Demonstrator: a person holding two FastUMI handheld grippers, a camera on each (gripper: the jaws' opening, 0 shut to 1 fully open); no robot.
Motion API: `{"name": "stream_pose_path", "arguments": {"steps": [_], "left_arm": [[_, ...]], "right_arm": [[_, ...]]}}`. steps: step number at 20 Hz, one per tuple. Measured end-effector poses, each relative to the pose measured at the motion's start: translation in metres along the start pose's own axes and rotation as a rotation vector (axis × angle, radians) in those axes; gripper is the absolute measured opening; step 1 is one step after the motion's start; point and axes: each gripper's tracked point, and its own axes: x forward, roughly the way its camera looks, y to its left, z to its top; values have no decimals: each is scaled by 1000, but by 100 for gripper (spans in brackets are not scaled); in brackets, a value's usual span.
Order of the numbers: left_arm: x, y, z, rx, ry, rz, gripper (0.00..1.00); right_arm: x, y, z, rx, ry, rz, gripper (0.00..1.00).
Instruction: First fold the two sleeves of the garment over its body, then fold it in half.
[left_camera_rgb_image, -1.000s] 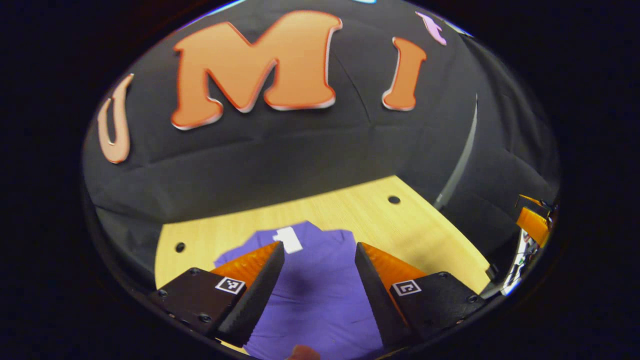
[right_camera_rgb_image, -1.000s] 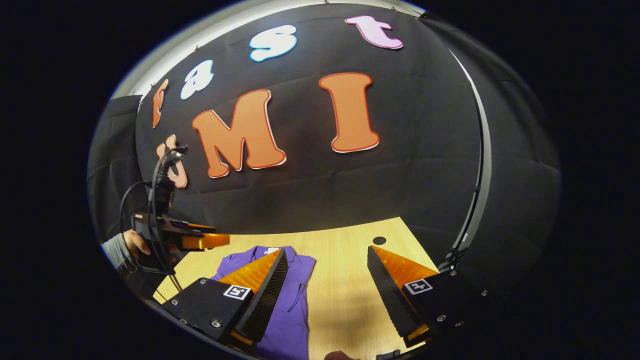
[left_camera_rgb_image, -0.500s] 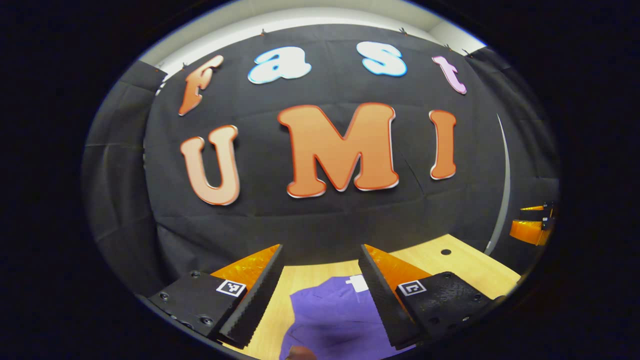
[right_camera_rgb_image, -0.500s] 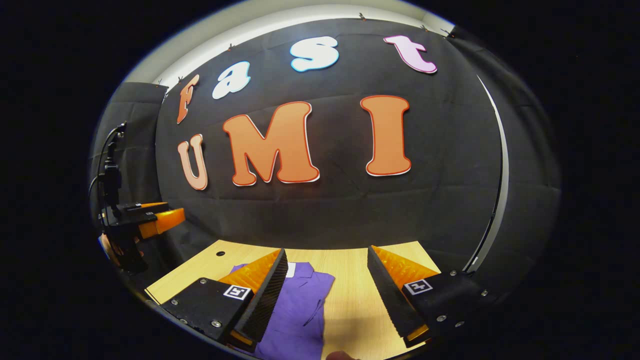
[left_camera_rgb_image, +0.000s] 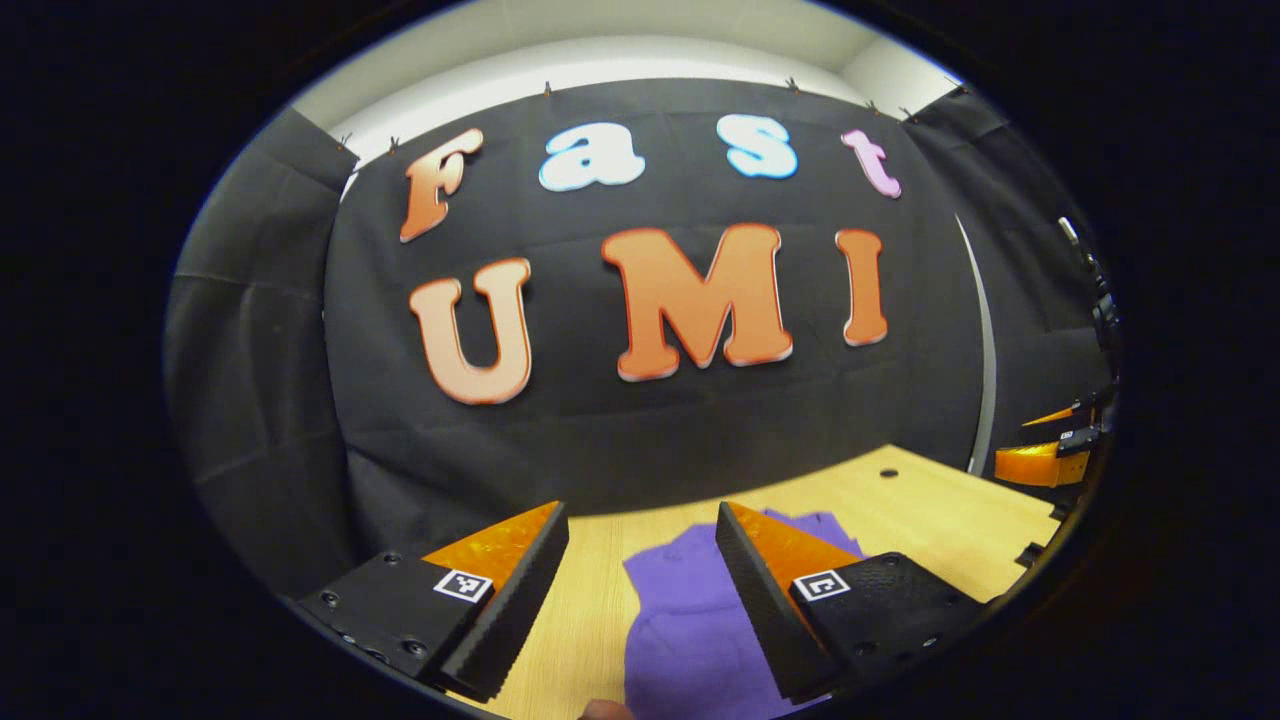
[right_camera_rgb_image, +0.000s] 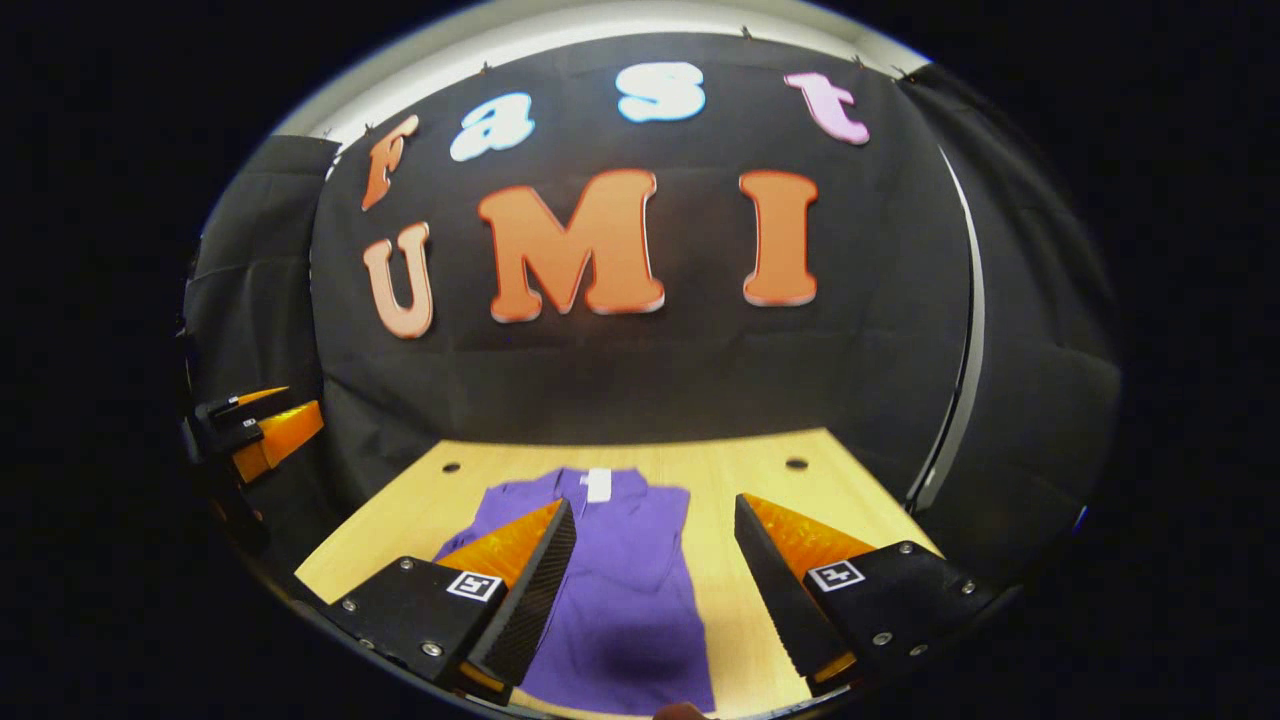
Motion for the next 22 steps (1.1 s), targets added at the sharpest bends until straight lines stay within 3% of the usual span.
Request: {"name": "stream_pose_path", "arguments": {"steps": [3, 7, 12, 17, 22], "left_arm": [[-10, 18, -63, -18, 172, 33, 94], [-9, 31, -119, -70, 304, 49, 94], [-9, 18, -196, -13, 474, 34, 94], [-18, -6, -261, -2, 662, 0, 95], [-38, -20, -309, -35, 834, -11, 95]], "right_arm": [[-3, -6, -49, 17, 108, -43, 96], [0, -23, -111, -11, 263, -94, 96], [-3, -42, -189, 46, 476, -122, 96], [-6, -49, -237, 17, 625, -122, 97], [3, -49, -260, 33, 698, -100, 96]]}}
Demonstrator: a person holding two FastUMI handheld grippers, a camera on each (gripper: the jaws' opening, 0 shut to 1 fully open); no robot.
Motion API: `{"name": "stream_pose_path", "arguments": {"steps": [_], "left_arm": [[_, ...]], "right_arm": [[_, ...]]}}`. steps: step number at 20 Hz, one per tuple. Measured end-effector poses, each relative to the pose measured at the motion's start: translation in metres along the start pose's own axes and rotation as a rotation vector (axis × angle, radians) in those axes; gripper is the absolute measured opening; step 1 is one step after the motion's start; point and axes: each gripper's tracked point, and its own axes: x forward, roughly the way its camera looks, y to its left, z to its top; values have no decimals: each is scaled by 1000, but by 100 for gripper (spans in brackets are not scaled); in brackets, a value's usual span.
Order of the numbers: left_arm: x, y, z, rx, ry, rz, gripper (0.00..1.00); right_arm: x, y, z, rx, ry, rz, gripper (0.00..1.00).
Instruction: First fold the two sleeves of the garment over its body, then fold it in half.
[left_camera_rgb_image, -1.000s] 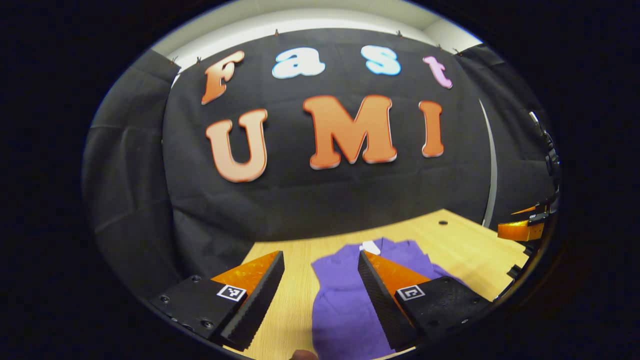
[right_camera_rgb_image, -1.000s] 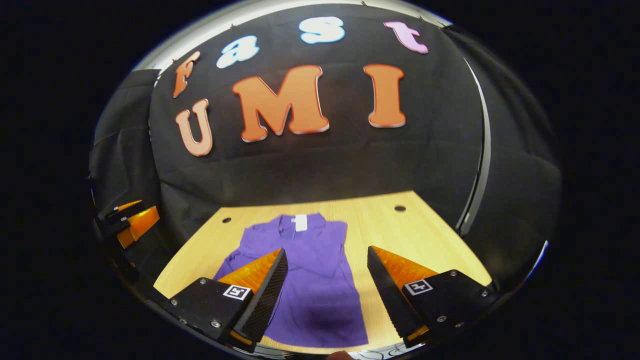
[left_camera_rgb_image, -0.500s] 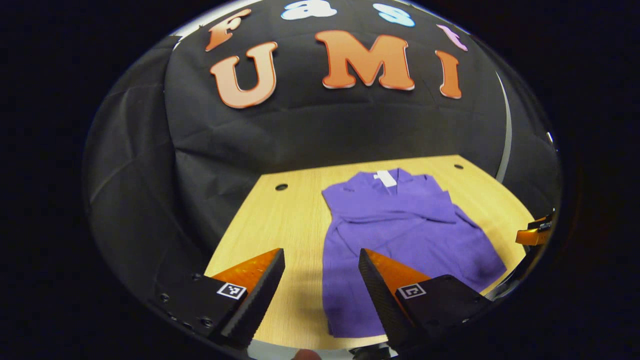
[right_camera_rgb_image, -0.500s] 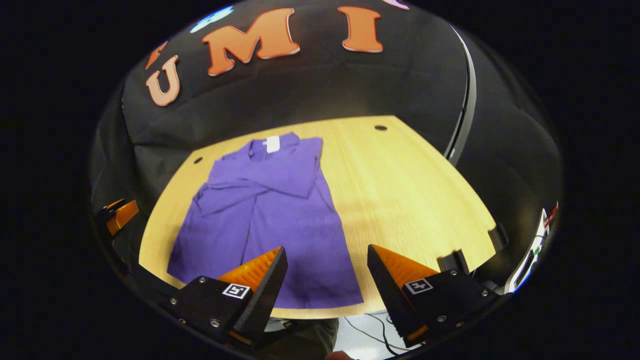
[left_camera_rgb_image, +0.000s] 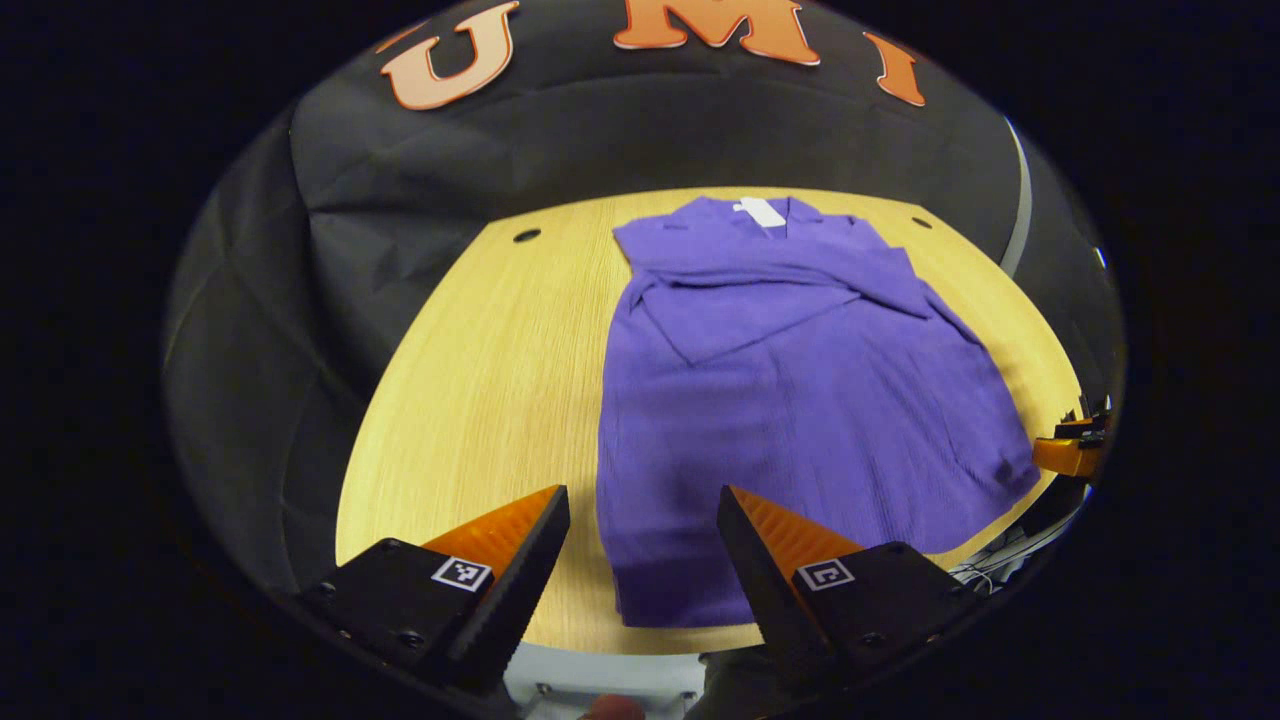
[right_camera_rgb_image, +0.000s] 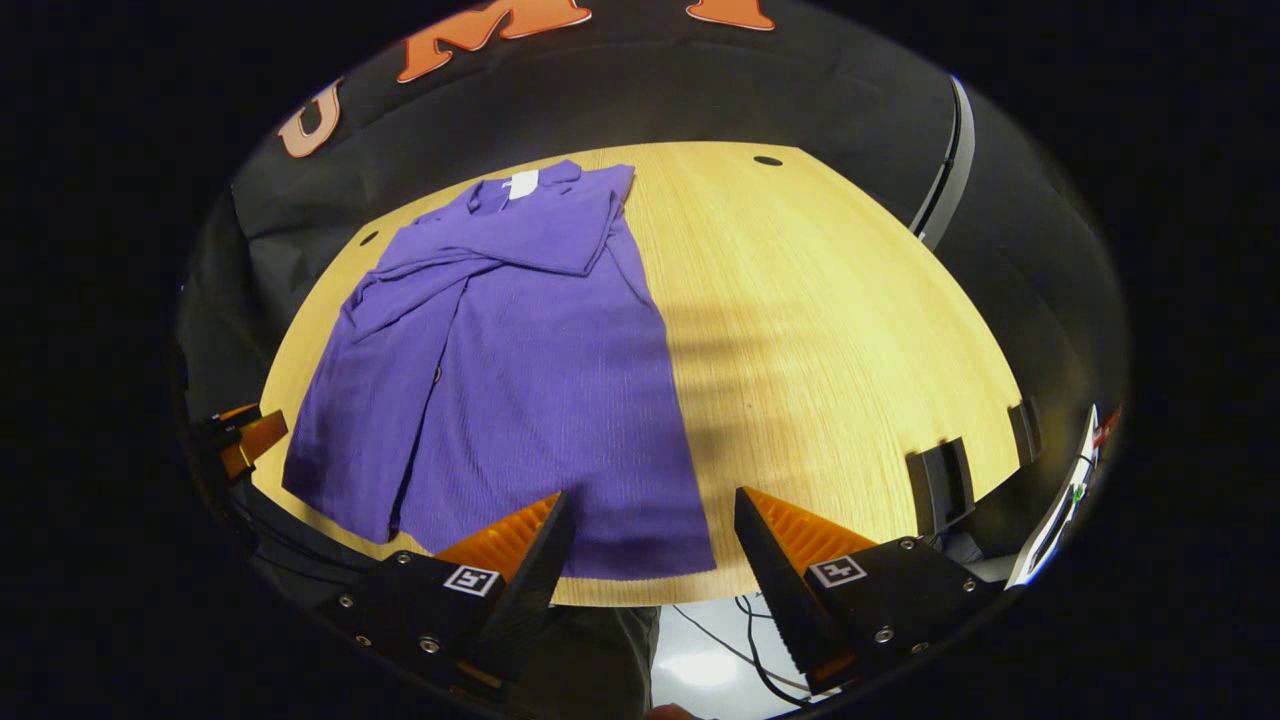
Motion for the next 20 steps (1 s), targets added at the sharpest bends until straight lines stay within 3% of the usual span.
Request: {"name": "stream_pose_path", "arguments": {"steps": [6, 14, 17, 18, 19, 20], "left_arm": [[19, -11, -46, -52, 206, -34, 96], [22, -14, -62, -163, 335, -71, 95], [18, -18, -62, -145, 360, -83, 95], [14, -20, -65, -145, 379, -87, 84], [13, -23, -64, -147, 393, -96, 73], [13, -24, -66, -148, 415, -99, 62]], "right_arm": [[15, 6, -23, -21, 124, 18, 97], [23, 8, -31, -76, 205, -1, 98], [24, 8, -33, -90, 234, -4, 96], [22, 8, -34, -107, 236, 1, 95], [22, 10, -37, -112, 247, 13, 75], [23, 11, -39, -116, 249, 20, 89]]}}
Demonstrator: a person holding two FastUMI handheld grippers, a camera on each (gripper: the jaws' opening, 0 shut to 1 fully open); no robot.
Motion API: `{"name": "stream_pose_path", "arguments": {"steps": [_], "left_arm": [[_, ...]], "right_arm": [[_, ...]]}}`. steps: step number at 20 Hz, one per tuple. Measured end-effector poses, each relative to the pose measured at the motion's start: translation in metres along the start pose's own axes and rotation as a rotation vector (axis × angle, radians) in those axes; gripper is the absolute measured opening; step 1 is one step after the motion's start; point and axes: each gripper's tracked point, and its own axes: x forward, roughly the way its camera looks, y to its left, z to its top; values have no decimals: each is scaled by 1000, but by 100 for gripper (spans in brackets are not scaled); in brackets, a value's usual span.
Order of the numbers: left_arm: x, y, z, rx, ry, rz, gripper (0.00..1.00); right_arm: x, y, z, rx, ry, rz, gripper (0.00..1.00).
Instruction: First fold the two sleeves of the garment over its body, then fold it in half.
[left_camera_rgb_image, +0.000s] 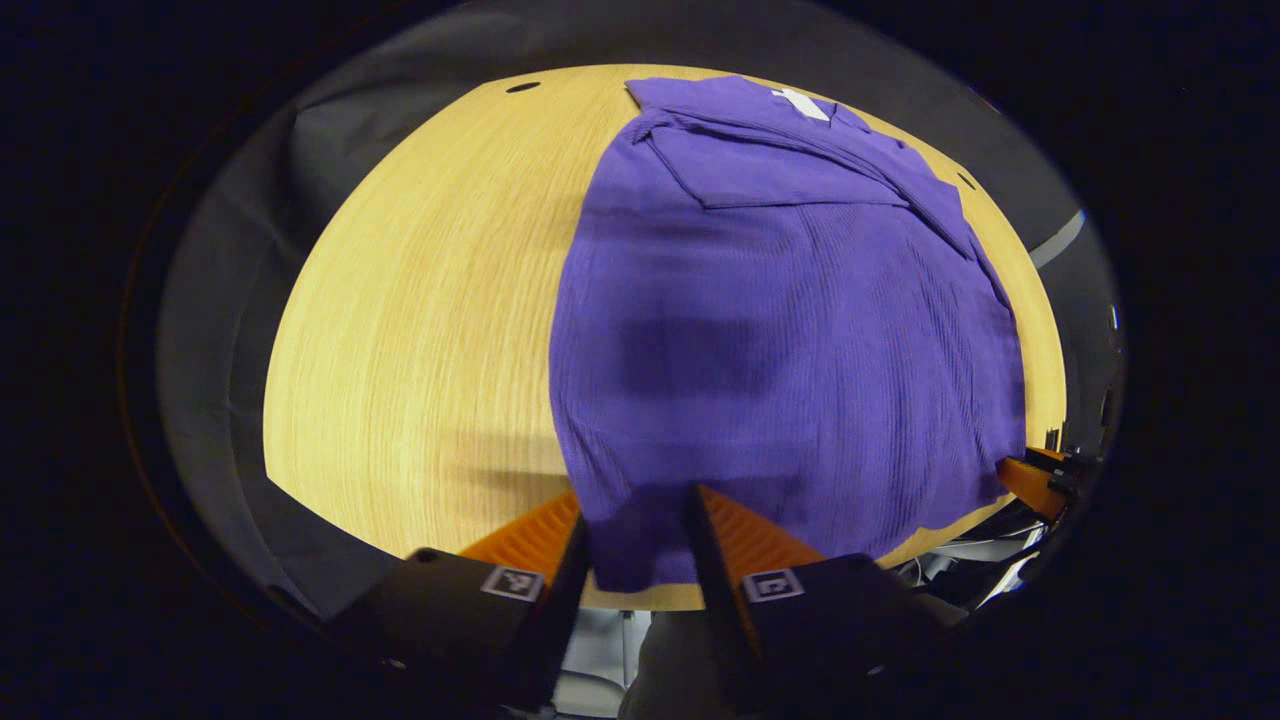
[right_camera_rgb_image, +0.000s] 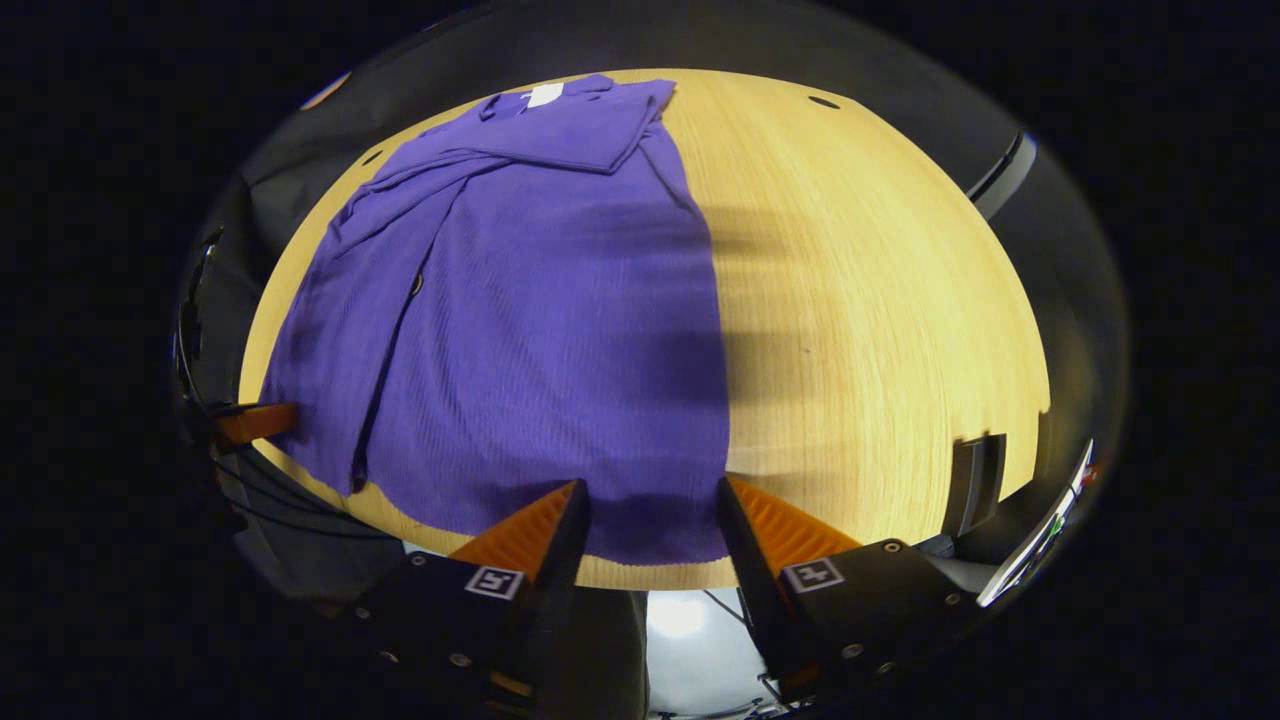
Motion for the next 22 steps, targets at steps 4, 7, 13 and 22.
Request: {"name": "stream_pose_path", "arguments": {"steps": [4, 7, 13, 22], "left_arm": [[5, -11, 5, -4, 42, -34, 27], [3, -12, 6, 3, 54, -42, 11], [-18, -13, 13, -35, 52, -83, 5], [-80, -23, 76, -23, -82, -122, 5]], "right_arm": [[0, 1, 5, 95, 7, 35, 30], [1, 4, 9, 178, 21, 82, 9], [-21, 6, 25, 136, 16, 134, 5], [-86, 12, 120, 115, -153, 235, 4]]}}
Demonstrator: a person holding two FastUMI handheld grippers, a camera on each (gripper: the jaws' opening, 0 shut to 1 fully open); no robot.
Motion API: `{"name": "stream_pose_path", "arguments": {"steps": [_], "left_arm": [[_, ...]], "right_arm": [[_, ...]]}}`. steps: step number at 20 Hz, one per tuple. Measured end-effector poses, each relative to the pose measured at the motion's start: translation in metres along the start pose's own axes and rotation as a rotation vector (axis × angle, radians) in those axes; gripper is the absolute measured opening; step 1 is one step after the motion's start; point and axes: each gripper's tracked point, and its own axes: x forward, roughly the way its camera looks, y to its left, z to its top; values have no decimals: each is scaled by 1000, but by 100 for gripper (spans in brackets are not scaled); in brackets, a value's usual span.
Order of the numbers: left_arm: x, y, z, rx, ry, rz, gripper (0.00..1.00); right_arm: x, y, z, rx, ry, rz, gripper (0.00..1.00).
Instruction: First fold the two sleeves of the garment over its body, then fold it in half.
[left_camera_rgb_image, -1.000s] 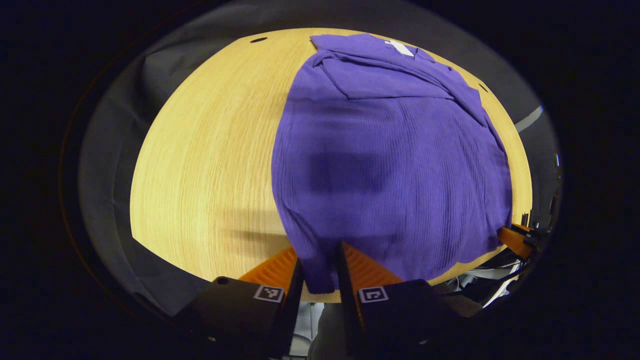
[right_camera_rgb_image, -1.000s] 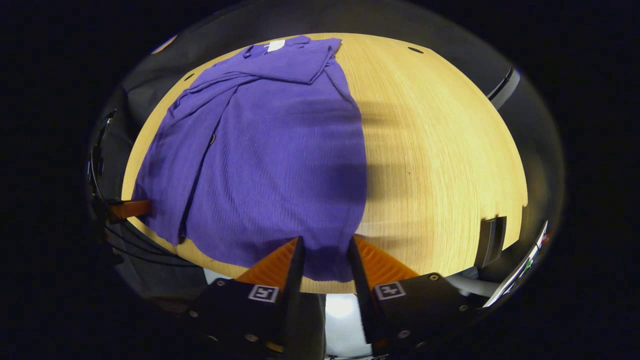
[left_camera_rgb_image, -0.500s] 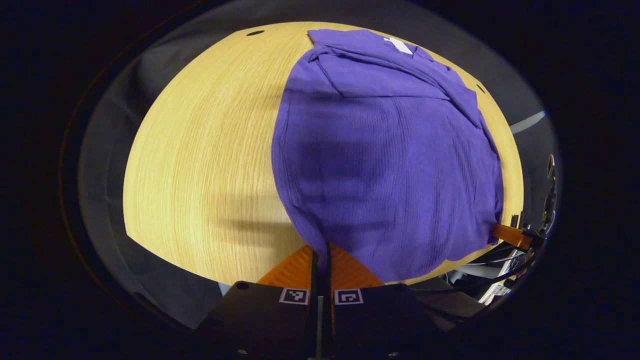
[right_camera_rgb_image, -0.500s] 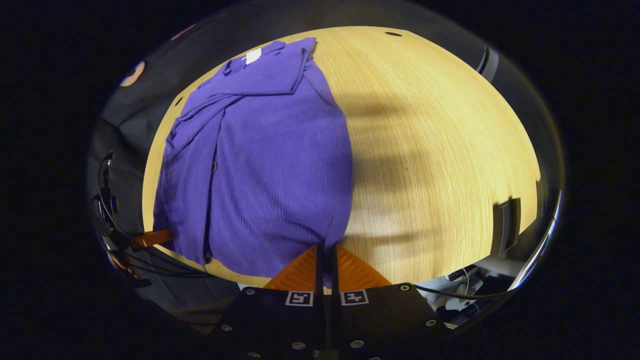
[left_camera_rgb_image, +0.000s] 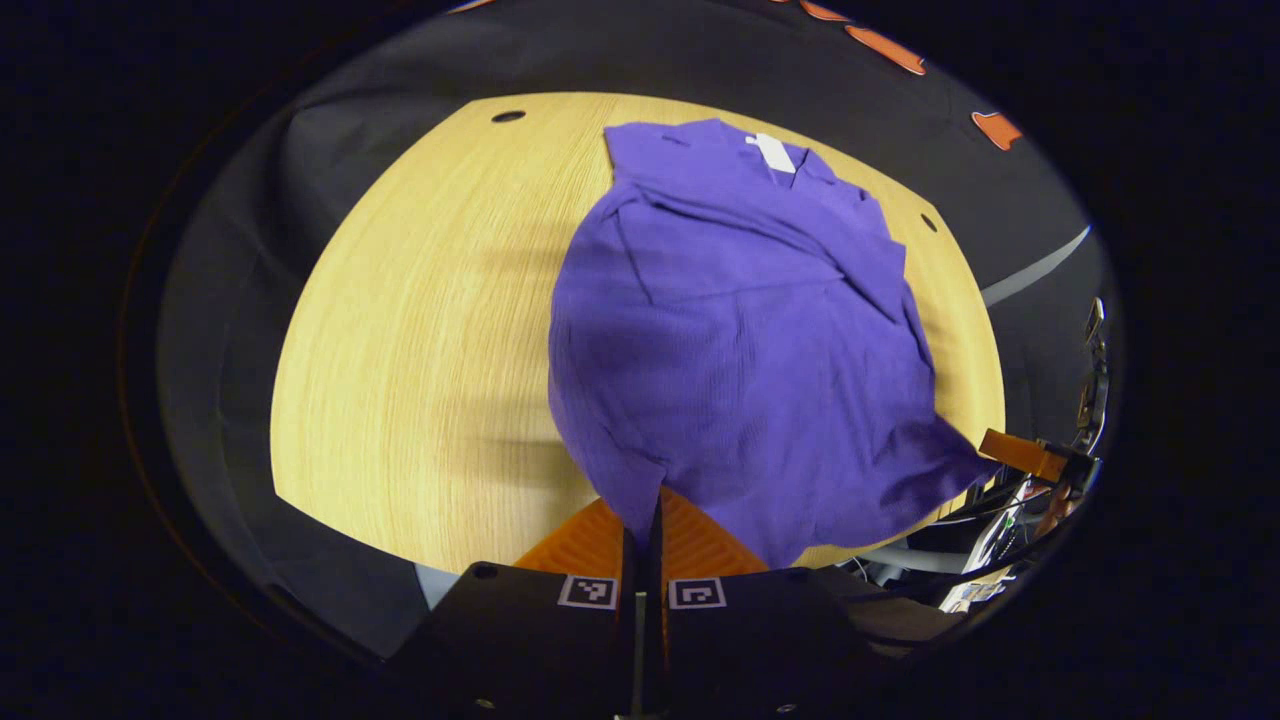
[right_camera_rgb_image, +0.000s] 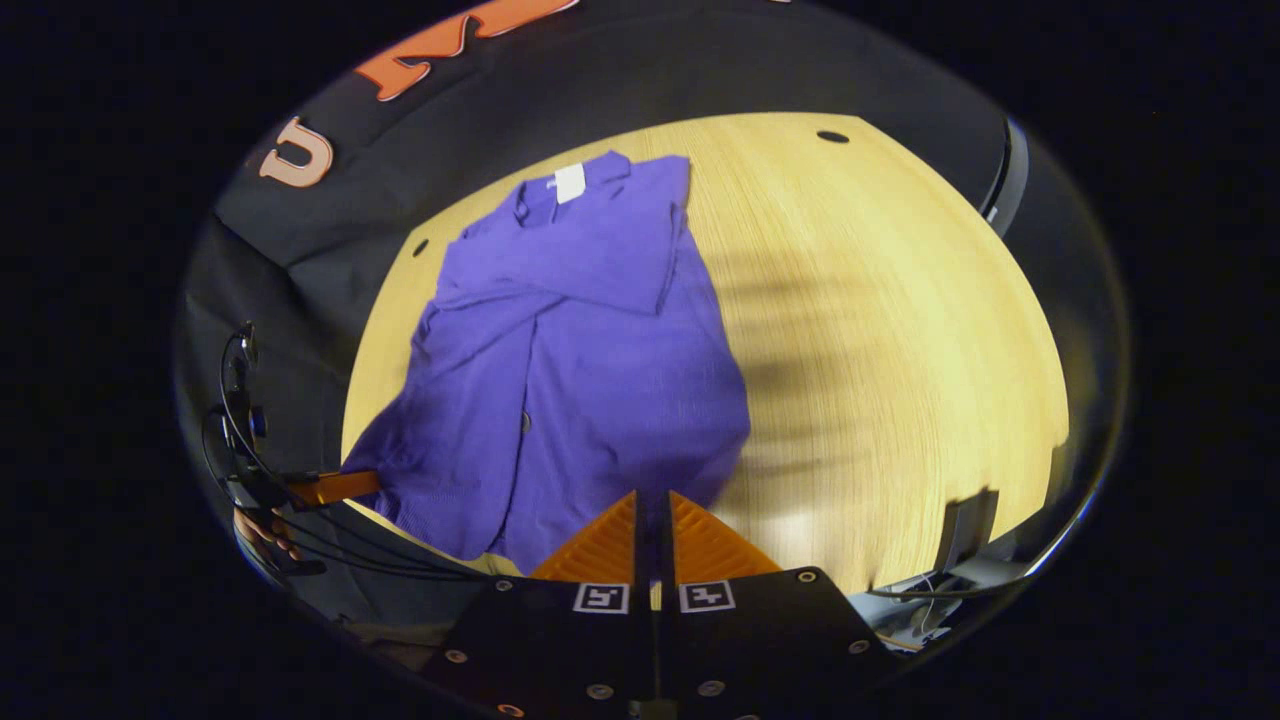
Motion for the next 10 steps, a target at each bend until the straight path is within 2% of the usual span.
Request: {"name": "stream_pose_path", "arguments": {"steps": [3, 5, 8, 10], "left_arm": [[-8, -8, 27, 29, -41, 4, 5], [-10, -10, 35, 47, -52, 11, 5], [-8, -13, 29, 52, -41, 16, 5], [-5, -11, 24, 41, -27, 20, 5]], "right_arm": [[-4, -1, 23, -43, -30, 1, 2], [1, -16, 14, -63, 8, -48, 2], [18, -49, -31, -99, 126, -141, 1], [29, -56, -70, -62, 232, -156, 6]]}}
